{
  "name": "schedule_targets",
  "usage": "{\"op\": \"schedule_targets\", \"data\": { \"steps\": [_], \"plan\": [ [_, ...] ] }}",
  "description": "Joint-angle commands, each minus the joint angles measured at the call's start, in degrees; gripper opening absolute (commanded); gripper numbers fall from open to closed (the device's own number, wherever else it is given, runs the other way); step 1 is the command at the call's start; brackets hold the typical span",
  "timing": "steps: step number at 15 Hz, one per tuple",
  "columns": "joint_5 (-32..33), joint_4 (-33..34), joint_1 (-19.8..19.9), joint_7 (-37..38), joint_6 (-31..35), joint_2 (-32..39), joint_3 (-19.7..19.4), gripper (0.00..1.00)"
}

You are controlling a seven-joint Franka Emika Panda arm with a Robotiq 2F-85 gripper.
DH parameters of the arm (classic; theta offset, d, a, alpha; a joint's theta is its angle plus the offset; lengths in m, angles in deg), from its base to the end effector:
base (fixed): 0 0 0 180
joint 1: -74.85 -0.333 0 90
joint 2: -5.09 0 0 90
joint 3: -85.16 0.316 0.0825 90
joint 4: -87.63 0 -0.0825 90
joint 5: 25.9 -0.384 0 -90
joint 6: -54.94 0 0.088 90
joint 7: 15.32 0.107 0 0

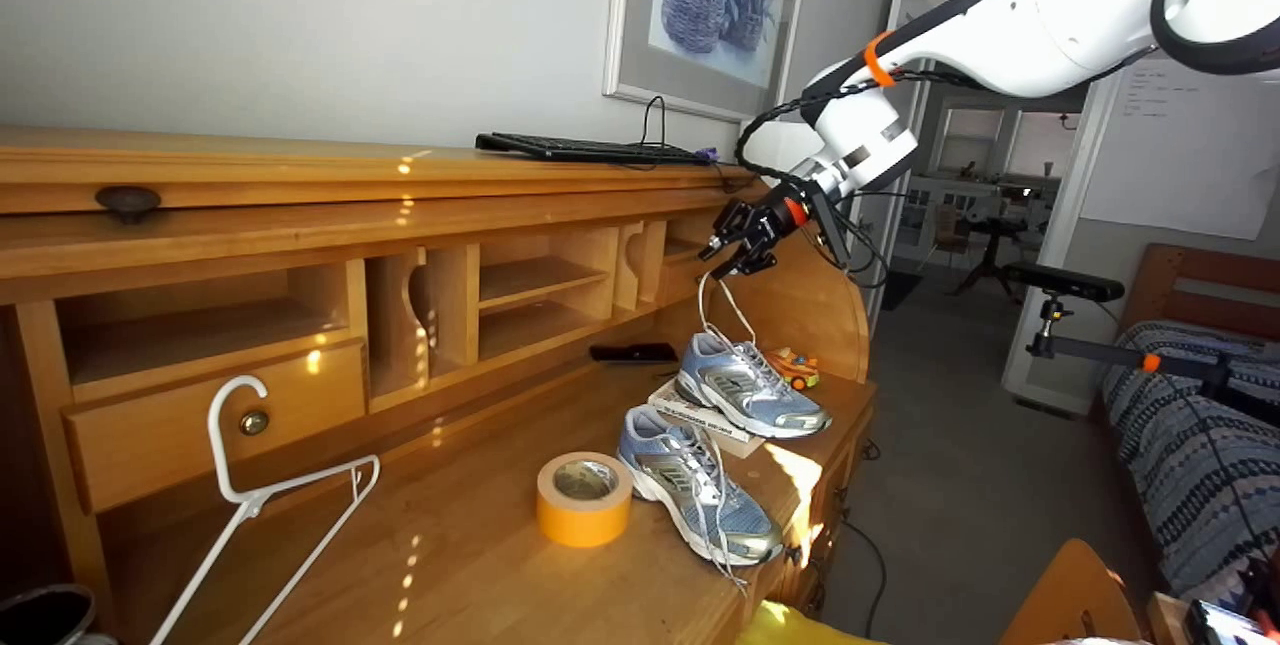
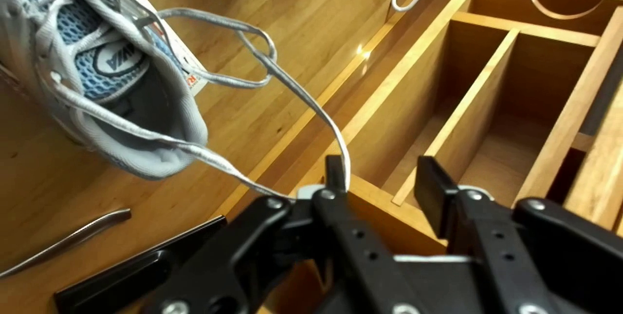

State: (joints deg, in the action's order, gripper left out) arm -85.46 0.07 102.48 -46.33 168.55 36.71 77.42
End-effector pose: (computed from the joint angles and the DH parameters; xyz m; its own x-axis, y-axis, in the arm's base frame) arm 0.6131 -0.3497 0.3546 0.8023 -0.5743 0.1628 -0.2869 -0.6102 -0.7384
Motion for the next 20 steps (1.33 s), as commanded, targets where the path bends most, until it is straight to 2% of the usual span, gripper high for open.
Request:
{"op": "schedule_targets", "data": {
  "steps": [1, 4, 9, 14, 20],
  "plan": [
    [-2.93, -5.12, 1.17, -2.65, 1.58, -3.61, -1.28, 0.46],
    [-4.60, -8.46, 1.78, -4.31, 1.74, -5.70, -2.72, 0.47],
    [-6.72, -13.09, 1.66, -6.47, 2.02, -8.66, -5.04, 0.41],
    [-7.09, -16.71, 1.07, -7.67, 2.12, -10.56, -6.62, 0.45],
    [-2.81, -14.19, -1.81, -5.92, 0.46, -6.80, -6.07, 0.50]
  ]
}}
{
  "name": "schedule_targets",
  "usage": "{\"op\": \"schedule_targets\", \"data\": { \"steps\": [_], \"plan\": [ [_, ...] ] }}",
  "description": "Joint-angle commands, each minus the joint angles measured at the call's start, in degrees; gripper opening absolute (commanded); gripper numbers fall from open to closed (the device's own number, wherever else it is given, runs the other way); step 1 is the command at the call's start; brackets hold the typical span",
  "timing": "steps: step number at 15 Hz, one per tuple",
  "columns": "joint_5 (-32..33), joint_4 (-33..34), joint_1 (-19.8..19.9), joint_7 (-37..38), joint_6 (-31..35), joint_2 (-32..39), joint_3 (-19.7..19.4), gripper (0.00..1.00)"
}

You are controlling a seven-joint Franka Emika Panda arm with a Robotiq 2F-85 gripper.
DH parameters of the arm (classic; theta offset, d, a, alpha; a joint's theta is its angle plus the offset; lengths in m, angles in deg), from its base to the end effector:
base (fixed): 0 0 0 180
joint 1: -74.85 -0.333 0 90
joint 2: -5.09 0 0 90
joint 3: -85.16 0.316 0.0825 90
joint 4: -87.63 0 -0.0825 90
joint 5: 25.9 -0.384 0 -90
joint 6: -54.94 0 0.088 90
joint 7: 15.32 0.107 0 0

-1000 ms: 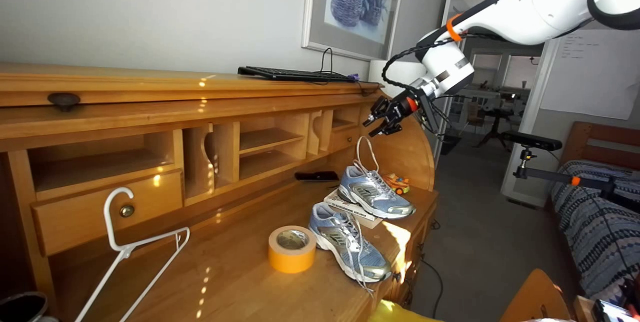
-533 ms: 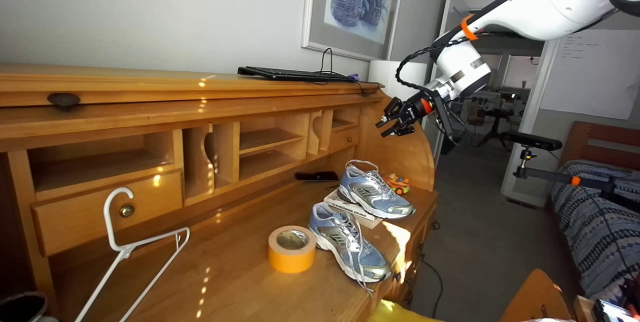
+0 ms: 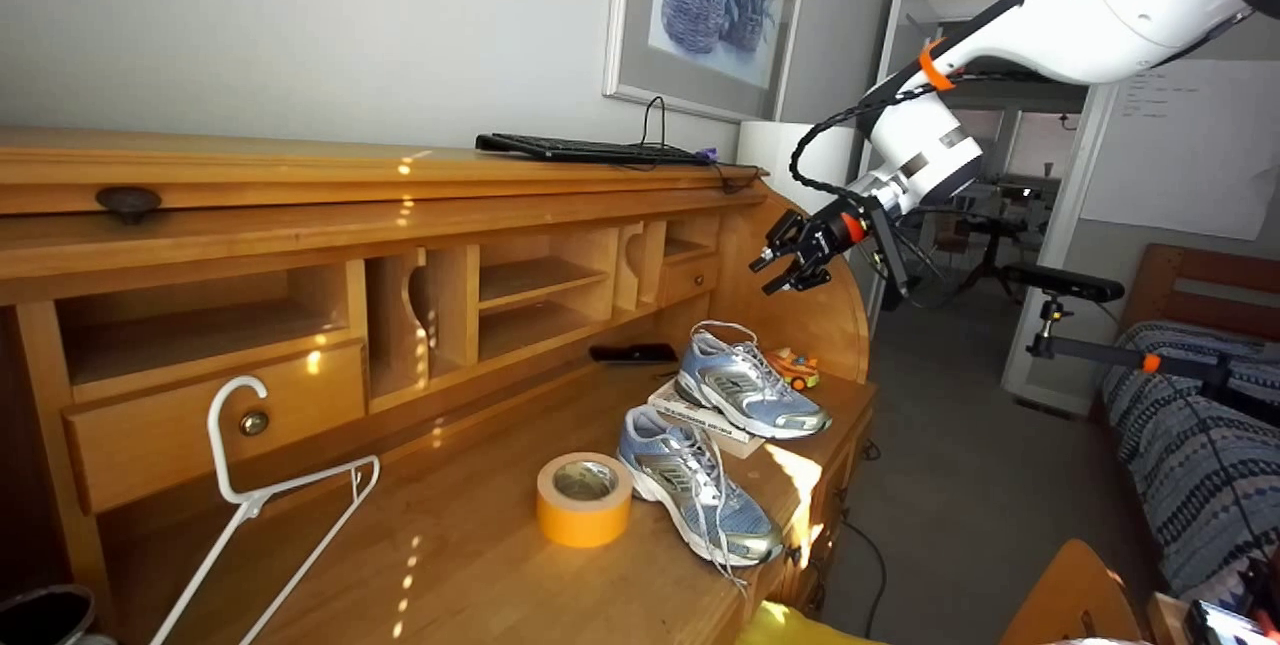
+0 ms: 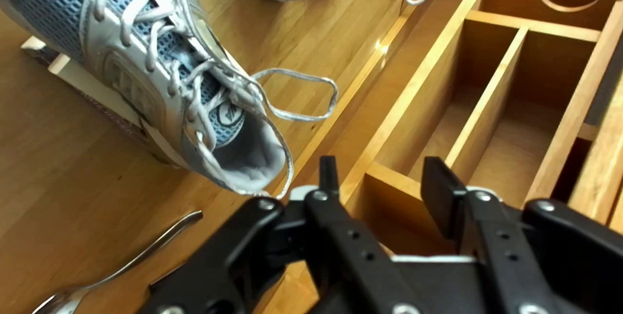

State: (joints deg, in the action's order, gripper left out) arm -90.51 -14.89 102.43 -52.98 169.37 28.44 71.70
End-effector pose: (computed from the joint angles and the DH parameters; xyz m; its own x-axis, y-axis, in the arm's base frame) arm 0.5309 -0.3720 0.3395 0.7446 -0.6502 0.1511 -0.3323 -0.5574 -0.7608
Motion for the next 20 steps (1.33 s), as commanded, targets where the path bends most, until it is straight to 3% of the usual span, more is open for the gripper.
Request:
{"op": "schedule_targets", "data": {
  "steps": [1, 3, 6, 8, 10, 11, 20],
  "plan": [
    [3.54, 1.44, -2.42, 1.61, -0.18, 2.19, -0.45, 0.51],
    [7.91, 2.75, -3.93, 4.07, 1.24, 3.45, -0.91, 0.50],
    [14.13, 4.23, -4.69, 7.33, 2.48, 4.19, -0.78, 0.60],
    [18.36, 3.92, -5.31, 9.19, 3.46, 3.17, -0.63, 0.74],
    [23.39, 2.82, -6.09, 11.47, 5.15, 1.52, -0.64, 0.95],
    [25.80, 1.75, -6.37, 12.40, 5.41, 0.21, -0.51, 0.99],
    [47.98, -6.80, -10.64, 25.14, 7.04, -11.41, -0.24, 1.00]
  ]
}}
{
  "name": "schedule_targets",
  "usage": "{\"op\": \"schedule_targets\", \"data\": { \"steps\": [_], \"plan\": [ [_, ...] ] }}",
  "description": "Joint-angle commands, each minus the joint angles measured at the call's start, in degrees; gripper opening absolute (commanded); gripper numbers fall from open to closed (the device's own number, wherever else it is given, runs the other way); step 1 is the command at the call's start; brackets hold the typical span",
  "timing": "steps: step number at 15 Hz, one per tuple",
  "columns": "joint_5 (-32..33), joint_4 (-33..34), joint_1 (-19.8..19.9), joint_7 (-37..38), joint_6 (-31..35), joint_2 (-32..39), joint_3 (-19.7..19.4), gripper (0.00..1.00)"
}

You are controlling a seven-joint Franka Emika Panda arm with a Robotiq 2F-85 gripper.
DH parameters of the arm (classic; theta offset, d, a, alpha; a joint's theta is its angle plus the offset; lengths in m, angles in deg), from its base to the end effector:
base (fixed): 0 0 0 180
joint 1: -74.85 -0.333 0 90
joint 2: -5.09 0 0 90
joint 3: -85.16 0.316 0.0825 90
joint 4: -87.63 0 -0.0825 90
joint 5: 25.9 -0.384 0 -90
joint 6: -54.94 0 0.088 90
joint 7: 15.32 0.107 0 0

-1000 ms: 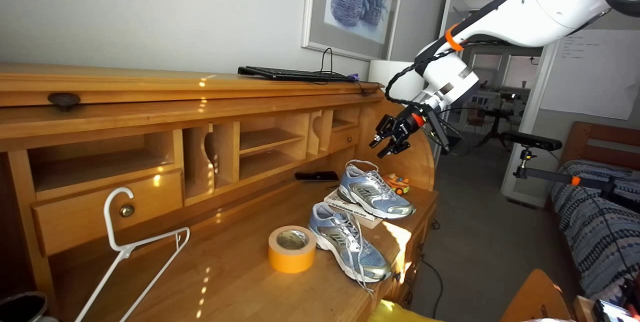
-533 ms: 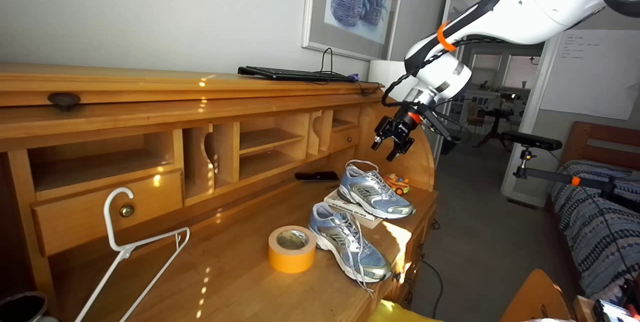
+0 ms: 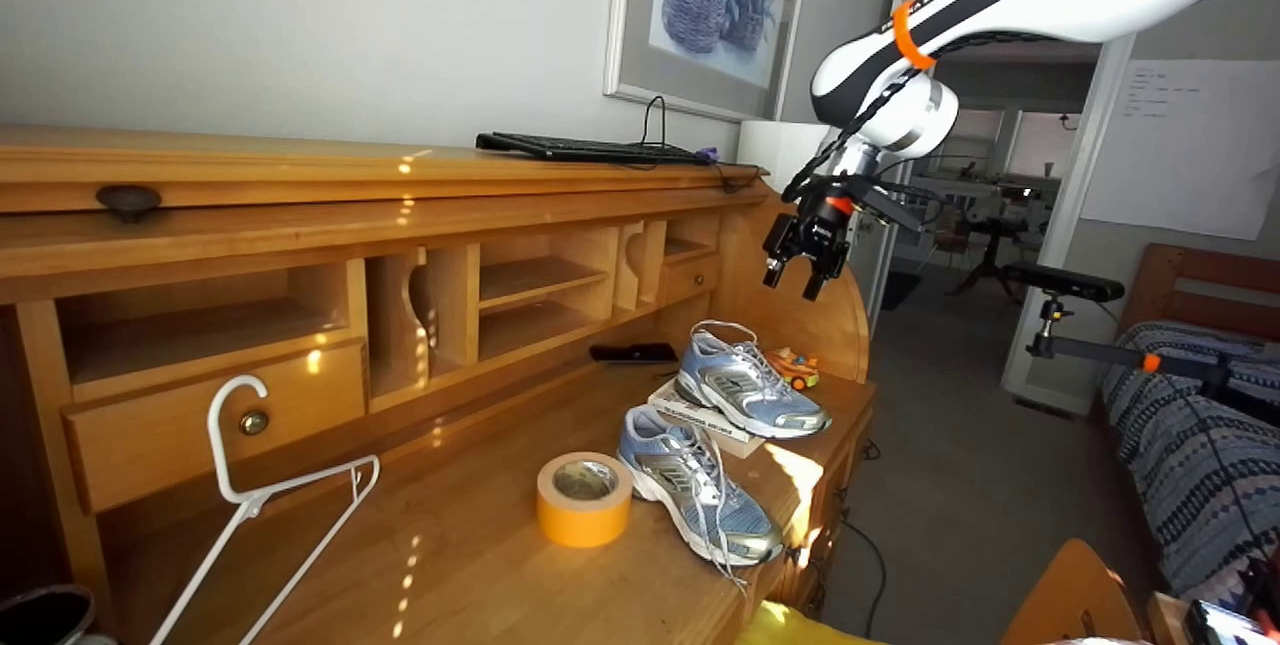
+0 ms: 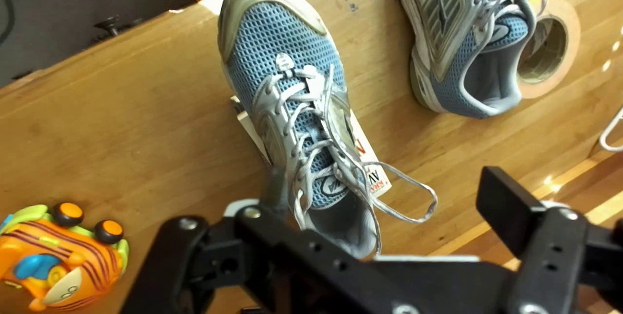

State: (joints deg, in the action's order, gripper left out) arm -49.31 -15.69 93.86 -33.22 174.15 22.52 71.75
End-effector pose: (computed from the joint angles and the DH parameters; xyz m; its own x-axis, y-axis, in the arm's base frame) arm 0.5497 -0.3135 0.3820 0.8977 -0.4381 0.0474 -0.4096 -0.8691 -0.2773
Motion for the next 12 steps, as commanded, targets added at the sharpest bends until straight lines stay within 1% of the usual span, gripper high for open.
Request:
{"op": "schedule_targets", "data": {
  "steps": [1, 2, 3, 4, 7, 12],
  "plan": [
    [8.08, -7.12, -2.30, 5.68, 1.51, -6.83, 0.07, 1.00],
    [10.73, -8.52, -3.15, 7.61, 2.92, -8.17, -0.07, 1.00],
    [12.38, -9.88, -3.57, 7.52, 3.28, -9.49, 0.16, 1.00],
    [8.76, -4.47, -1.89, 5.38, 0.56, -5.33, 0.52, 1.00],
    [10.83, -7.00, -3.01, 6.27, 1.03, -7.77, 0.46, 1.00],
    [11.08, -7.81, -3.03, 6.27, 1.71, -8.16, 0.41, 1.00]
  ]
}}
